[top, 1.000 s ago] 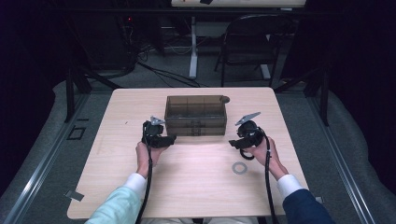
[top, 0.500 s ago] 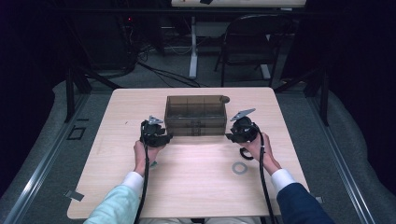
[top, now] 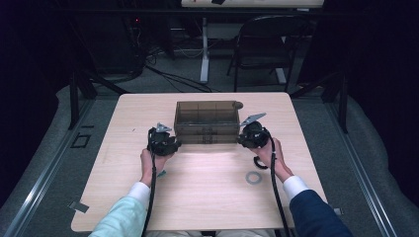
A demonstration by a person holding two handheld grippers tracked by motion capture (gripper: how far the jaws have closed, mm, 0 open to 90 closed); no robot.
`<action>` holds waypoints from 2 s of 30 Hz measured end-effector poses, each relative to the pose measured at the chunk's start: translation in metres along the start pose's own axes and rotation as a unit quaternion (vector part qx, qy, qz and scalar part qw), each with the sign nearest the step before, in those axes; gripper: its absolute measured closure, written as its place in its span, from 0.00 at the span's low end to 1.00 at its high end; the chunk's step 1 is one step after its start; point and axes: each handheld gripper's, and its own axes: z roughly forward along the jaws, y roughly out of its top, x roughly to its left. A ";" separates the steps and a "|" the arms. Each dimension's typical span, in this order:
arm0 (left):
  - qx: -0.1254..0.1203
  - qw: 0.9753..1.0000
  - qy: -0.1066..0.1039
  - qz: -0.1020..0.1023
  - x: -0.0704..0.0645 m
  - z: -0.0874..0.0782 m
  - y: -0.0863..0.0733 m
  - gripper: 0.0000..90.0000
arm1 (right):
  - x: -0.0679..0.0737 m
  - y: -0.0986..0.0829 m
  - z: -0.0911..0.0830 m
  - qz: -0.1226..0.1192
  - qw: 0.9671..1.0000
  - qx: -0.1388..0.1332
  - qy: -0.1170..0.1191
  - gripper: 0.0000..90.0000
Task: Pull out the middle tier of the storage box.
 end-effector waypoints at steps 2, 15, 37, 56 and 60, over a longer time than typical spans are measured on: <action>0.001 1.000 0.000 -0.003 0.000 0.001 0.000 0.72 | 0.000 0.000 0.000 -0.002 1.000 0.000 -0.001 0.84; -0.003 1.000 0.005 -0.003 0.001 0.004 0.001 0.73 | -0.005 -0.001 0.005 0.007 1.000 0.000 -0.013 0.83; 0.003 1.000 -0.006 0.003 0.000 0.003 0.000 0.78 | -0.001 0.000 0.006 -0.002 1.000 0.003 -0.005 0.89; 0.013 1.000 -0.017 0.003 0.000 -0.007 -0.003 0.83 | 0.004 -0.003 0.000 0.001 1.000 0.014 0.010 0.91; 0.015 1.000 -0.016 0.002 -0.001 -0.008 -0.004 0.84 | 0.004 -0.003 -0.001 -0.001 1.000 0.016 0.011 0.91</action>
